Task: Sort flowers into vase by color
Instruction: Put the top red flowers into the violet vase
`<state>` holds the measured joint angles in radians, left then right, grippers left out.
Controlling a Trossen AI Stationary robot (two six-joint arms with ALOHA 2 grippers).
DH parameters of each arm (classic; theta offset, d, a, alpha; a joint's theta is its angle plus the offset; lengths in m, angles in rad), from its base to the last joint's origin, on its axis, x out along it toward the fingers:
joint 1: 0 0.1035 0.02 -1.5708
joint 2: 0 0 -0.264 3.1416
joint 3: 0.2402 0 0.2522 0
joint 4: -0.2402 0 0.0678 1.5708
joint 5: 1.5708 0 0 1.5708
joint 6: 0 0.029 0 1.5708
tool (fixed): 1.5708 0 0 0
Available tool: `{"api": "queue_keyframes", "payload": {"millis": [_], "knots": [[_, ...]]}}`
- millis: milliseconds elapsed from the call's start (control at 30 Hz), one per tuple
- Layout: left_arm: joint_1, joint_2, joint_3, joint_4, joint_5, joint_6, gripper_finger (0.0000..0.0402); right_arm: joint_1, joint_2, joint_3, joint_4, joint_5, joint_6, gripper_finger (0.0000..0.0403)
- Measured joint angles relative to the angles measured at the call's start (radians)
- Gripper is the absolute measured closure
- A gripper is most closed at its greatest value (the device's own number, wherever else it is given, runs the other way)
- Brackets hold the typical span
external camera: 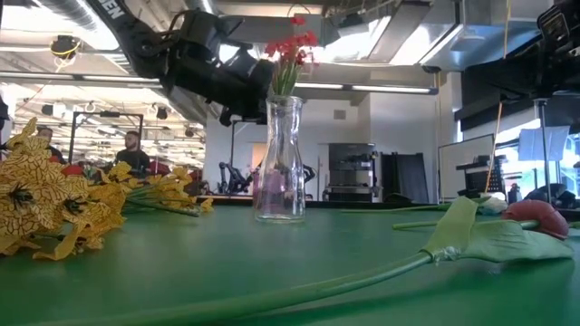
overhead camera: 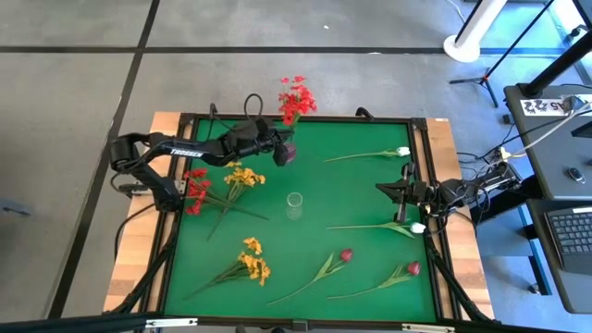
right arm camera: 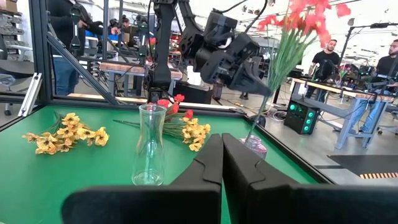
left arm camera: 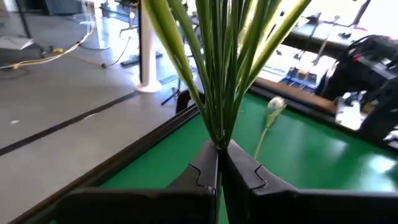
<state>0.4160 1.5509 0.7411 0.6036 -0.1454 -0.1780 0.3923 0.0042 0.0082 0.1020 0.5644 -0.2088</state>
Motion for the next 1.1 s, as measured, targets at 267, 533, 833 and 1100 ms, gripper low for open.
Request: {"api": "queue_keyframes", "payload": {"millis": [267, 533, 833, 1100], "knots": [[0.000, -0.077, 0.000, -0.008, -0.019, 0.035, 0.0401, 0.000, 0.000, 0.000, 0.000, 0.000, 0.000, 0.0402], [0.016, -0.058, 0.000, -0.061, -0.063, 0.049, 0.0401, 0.000, 0.000, 0.000, 0.000, 0.000, 0.000, 0.0402], [0.021, 0.020, 0.000, -0.046, -0.064, 0.030, 0.0401, 0.000, 0.000, 0.000, 0.000, 0.000, 0.000, 0.0402], [0.007, 0.011, 0.000, -0.071, -0.079, 0.025, 0.0354, 0.000, 0.000, 0.000, 0.000, 0.000, 0.000, 0.0402]]}}
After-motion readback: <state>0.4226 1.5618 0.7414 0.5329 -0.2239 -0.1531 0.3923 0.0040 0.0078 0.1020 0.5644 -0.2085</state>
